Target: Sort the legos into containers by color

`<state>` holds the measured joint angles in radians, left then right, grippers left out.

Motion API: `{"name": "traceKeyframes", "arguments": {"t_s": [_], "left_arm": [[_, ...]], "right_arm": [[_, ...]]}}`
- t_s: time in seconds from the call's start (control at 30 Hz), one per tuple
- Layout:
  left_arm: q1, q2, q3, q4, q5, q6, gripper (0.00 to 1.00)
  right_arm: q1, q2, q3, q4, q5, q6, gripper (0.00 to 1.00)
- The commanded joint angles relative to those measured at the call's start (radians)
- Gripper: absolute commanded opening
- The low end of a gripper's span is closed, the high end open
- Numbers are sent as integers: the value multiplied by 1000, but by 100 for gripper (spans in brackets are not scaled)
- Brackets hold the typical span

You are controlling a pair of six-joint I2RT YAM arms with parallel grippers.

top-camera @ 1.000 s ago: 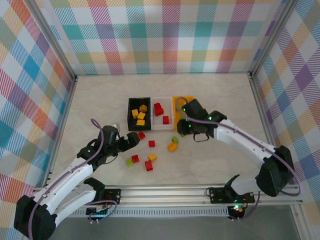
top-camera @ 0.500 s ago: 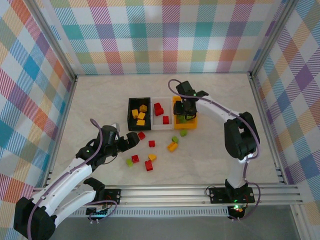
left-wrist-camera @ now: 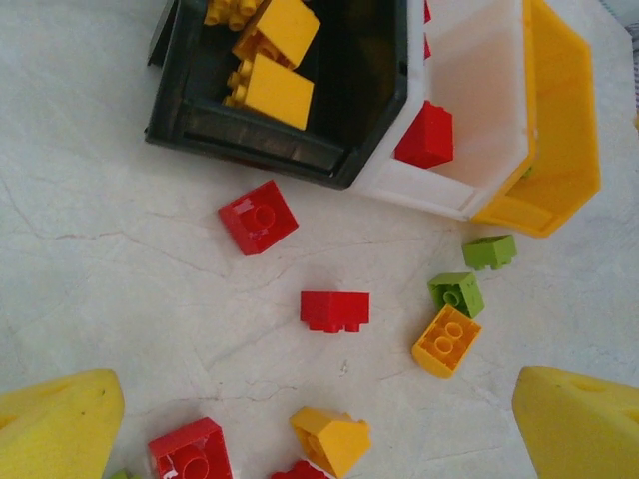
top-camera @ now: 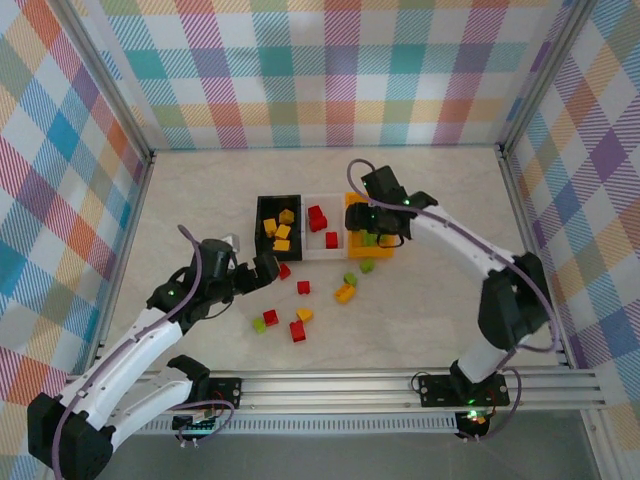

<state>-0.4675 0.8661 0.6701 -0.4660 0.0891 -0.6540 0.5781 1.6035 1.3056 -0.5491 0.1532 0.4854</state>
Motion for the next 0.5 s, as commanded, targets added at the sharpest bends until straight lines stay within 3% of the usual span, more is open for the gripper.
{"name": "traceKeyframes", "arguments": {"t_s": [0.0,0.1,0.27,0.47], "left_arm": [[13,26,56,-34,14,55,100],[13,59,75,-40,42,84,100],[-26,165,86,-58,87,106,88],[-147,197,81,-161,-79,103,87]], "right_arm": [[46,-108,-111,60,-20,1,68],[81,-217,-249,113,-36,17,68],[137,-339,-430,155,-11,53,68],[140,-404,-568,187,-22,105,68]]}}
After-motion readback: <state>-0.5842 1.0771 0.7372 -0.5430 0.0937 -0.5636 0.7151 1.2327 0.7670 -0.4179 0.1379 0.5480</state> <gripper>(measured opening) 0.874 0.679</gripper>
